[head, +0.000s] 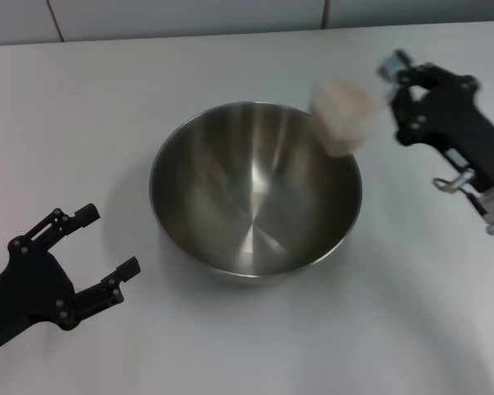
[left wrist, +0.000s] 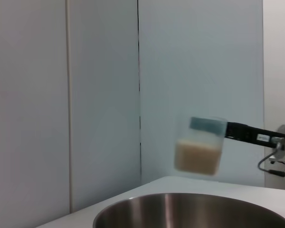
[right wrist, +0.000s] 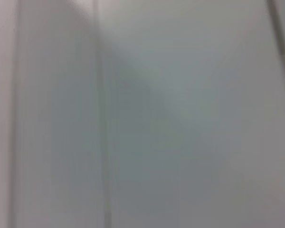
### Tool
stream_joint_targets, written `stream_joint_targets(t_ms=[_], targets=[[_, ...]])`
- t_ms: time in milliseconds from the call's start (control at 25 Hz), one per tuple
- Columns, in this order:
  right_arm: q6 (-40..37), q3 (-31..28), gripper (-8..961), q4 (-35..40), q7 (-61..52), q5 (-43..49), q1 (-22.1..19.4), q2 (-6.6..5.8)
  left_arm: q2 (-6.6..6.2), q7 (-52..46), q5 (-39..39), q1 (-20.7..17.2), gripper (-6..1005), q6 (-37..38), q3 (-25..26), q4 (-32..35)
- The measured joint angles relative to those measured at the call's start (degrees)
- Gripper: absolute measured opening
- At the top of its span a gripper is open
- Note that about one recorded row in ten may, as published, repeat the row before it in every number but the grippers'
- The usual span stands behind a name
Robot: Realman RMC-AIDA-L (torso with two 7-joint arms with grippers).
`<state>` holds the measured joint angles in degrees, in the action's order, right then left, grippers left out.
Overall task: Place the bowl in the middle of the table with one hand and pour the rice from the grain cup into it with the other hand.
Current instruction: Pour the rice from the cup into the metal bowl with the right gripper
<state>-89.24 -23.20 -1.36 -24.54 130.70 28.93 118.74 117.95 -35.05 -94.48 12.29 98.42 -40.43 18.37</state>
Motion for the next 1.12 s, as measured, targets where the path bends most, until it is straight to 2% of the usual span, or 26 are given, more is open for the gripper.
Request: stream_joint_targets(t_ms=[40, 80, 360, 760, 880, 920, 960, 1040, 1120], targets=[[0.00, 0.00, 60, 0.00, 0.00, 0.00, 0.00, 0.00, 0.00, 0.00, 0.00, 0.00, 862, 0.00, 0.00, 0.00], [1.02, 0.00, 60, 1.07, -2.15, 3.00, 2.21, -0.01, 0.00, -0.01, 0.00, 0.01, 862, 0.19, 0.00, 0.00], [3.53, 0.74, 60, 3.43, -8.98, 13.05, 7.90, -0.11, 0.00, -0.01, 0.00, 0.01, 863, 0.56, 0.00, -0.11], [3.29, 2.10, 59, 5.01, -8.68, 14.41, 9.01, -0.11, 0.00, 0.29, 0.00, 0.01, 863, 0.81, 0.00, -0.44], [1.39, 3.16, 59, 6.88, -2.34, 14.43, 9.28, -0.15, 0.00, 0.29, 0.00, 0.01, 862, 0.81, 0.00, -0.44], [0.21, 4.15, 59, 7.95, 3.95, 14.43, 9.44, -0.15, 0.06, 0.30, 0.00, 0.01, 862, 0.81, 0.14, -0.44], [0.21, 4.15, 58, 7.95, 3.95, 14.43, 9.44, -0.15, 0.09, 0.31, 0.02, 0.01, 862, 0.81, 0.35, -0.50], [-0.92, 4.91, 58, 8.86, 11.31, 14.30, 9.76, -0.16, 0.14, 0.31, 0.06, 0.01, 862, 0.80, 0.70, -0.75], [-2.77, 4.95, 58, 9.66, 23.34, 14.02, 10.12, -0.06, 0.16, 0.32, 0.07, 0.07, 862, 0.66, 0.86, -1.02]])
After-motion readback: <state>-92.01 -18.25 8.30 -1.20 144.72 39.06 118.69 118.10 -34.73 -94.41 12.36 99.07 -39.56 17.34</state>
